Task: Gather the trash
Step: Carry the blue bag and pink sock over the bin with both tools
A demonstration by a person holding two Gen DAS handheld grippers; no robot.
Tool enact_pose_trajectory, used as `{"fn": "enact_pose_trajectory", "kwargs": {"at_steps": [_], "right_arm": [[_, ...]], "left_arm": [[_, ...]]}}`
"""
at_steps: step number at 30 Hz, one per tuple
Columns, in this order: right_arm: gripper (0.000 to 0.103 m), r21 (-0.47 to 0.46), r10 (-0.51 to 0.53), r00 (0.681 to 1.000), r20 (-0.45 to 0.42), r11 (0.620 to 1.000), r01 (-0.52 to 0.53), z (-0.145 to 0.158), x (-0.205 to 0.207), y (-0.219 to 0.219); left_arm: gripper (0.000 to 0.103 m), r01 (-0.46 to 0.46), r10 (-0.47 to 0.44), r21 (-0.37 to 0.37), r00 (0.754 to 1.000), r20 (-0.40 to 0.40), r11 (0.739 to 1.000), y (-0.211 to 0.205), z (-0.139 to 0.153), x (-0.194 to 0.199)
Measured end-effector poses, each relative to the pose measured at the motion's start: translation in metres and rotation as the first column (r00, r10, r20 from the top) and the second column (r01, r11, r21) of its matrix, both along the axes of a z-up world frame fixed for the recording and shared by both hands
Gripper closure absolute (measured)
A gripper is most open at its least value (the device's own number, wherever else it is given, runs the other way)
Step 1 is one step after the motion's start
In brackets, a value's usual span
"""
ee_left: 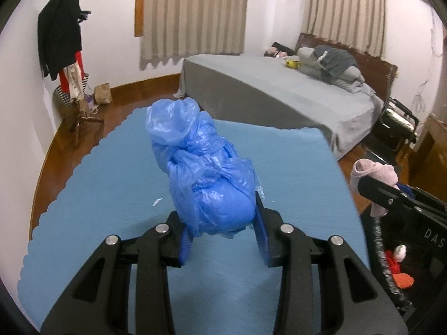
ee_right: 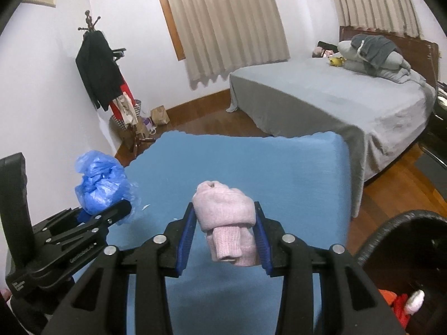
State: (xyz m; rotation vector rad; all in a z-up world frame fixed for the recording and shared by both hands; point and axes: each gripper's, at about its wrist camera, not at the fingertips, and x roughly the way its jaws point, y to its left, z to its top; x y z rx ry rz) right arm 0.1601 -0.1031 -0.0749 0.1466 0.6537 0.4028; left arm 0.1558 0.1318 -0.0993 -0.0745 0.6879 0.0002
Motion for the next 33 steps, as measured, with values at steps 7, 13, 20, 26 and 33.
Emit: {"fn": "enact_pose_trajectory", "kwargs": {"at_steps": [7,13,20,26,33], "right_arm": [[0.063,-0.002,-0.026,0.999,0.037,1.0,0.026,0.017,-0.03,-0.025],[0.063,-0.002,-0.052,0.996,0.07,0.999,0.052,0.03,-0.056,-0.048],[0.063,-0.003,-0.093,0.991,0.097,0.996,0.093,0.041,-0.083,-0.072],[0.063,-0.001,-0.124,0.986,0.113,0.992,0.125,0.045,-0.098,-0.09],[0.063,0.002,-0.166,0.978,0.123,0.986,0.167,0.047,-0.114,-0.11]], "left_arm": [[0.067,0.052,-0.052,-0.009,0.998,0.024,0.999,-0.026,0.016,-0.023],[0.067,0.115,-0.114,-0.015,0.993,0.028,0.993,-0.05,0.025,-0.043],[0.067,0.181,-0.18,-0.005,0.983,0.044,0.984,-0.077,0.03,-0.063],[0.067,0.234,-0.234,-0.003,0.97,0.065,0.972,-0.099,0.037,-0.076],[0.067,0.294,-0.293,-0.001,0.953,0.083,0.956,-0.125,0.044,-0.086]]}}
